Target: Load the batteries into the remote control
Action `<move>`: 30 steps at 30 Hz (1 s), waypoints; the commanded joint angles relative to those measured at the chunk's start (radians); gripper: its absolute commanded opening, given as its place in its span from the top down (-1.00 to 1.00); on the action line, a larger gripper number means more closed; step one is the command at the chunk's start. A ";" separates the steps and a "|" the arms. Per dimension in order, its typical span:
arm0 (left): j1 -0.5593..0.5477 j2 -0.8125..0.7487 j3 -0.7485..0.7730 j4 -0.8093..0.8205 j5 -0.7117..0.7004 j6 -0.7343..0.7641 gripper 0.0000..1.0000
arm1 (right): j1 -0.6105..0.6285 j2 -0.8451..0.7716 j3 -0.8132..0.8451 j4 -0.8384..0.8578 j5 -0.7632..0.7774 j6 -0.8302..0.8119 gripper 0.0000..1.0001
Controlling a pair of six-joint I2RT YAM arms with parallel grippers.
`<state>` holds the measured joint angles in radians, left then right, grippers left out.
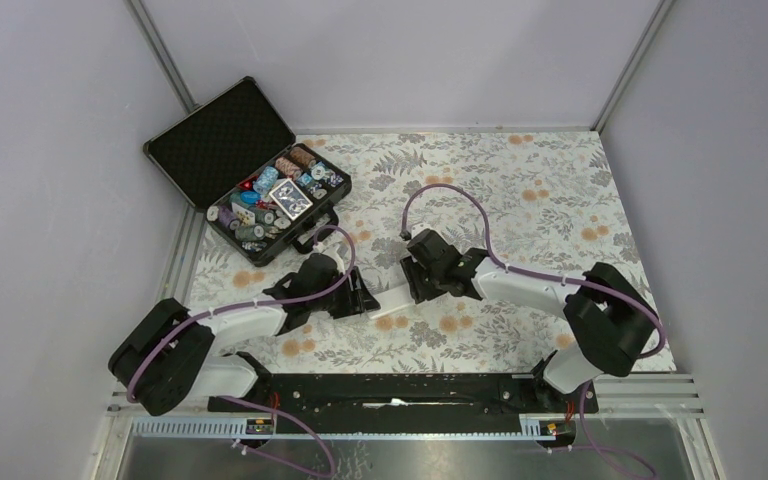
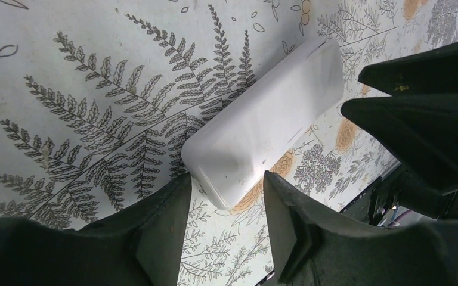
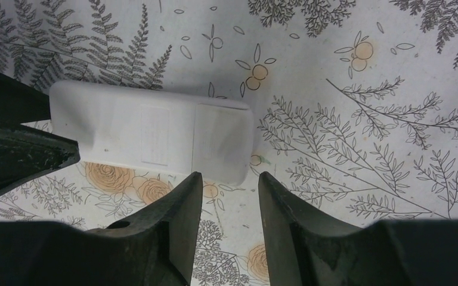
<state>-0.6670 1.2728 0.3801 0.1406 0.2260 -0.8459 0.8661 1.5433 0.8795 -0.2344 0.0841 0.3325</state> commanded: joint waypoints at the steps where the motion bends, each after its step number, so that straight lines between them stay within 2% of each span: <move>1: 0.001 0.026 -0.006 0.019 0.013 0.008 -0.03 | -0.025 0.023 0.040 0.034 -0.025 -0.026 0.06; 30: 0.012 0.092 0.021 0.033 0.021 0.054 0.06 | -0.055 0.099 0.028 0.066 -0.081 -0.035 0.26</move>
<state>-0.6571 1.3304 0.3882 0.2043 0.2539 -0.8291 0.8158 1.6150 0.8837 -0.1883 0.0376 0.3027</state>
